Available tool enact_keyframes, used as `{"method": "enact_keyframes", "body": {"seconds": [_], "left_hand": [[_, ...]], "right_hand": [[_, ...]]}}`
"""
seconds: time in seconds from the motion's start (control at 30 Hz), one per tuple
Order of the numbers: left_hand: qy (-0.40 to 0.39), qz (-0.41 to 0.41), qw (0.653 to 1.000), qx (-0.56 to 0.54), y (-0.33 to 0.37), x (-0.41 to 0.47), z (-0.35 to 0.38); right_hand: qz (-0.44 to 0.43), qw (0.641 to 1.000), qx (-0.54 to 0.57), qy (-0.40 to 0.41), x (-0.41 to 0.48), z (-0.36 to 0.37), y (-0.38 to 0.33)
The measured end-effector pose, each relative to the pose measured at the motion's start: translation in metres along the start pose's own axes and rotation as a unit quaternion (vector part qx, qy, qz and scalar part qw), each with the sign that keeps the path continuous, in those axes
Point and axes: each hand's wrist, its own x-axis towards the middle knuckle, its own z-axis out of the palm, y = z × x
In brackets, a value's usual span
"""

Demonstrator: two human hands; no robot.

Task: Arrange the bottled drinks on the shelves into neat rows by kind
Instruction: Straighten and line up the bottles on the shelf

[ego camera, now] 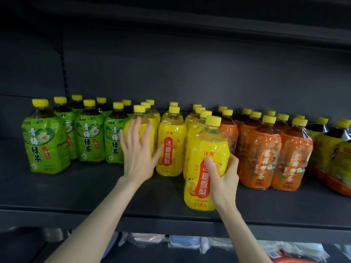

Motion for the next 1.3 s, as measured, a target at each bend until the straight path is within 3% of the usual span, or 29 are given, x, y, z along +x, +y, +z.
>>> {"method": "enact_keyframes", "body": {"seconds": [0.07, 0.17, 0.27, 0.43, 0.77, 0.93, 1.13, 1.3], "left_hand": [[0.051, -0.08, 0.993, -0.065, -0.012, -0.007, -0.005], [-0.005, -0.191, 0.962, -0.197, -0.028, -0.007, -0.006], [-0.056, -0.239, 0.907, -0.343, -0.031, -0.006, -0.003], [-0.052, -0.305, 0.855, -0.416, -0.035, -0.01, 0.007], [-0.036, -0.313, 0.831, -0.458, -0.042, -0.014, 0.016], [-0.034, -0.312, 0.82, -0.478, -0.045, -0.016, 0.02], [-0.036, -0.321, 0.81, -0.49, -0.046, -0.018, 0.021], [-0.052, -0.329, 0.807, -0.487, -0.047, -0.02, 0.023]], "right_hand": [[0.006, 1.0, 0.0, 0.01, -0.002, 0.004, 0.0], [0.006, 1.0, 0.001, 0.003, -0.006, 0.016, 0.001], [0.004, 1.0, -0.004, -0.006, -0.011, 0.036, 0.005], [-0.024, 0.999, -0.023, 0.021, -0.014, 0.072, 0.006], [0.008, 0.985, -0.15, 0.088, -0.013, 0.103, 0.008], [-0.004, 0.968, -0.243, 0.056, -0.037, 0.102, 0.007], [0.009, 0.968, -0.245, 0.059, -0.033, 0.099, 0.016], [-0.011, 0.945, -0.321, 0.063, -0.026, 0.102, 0.018]]}}
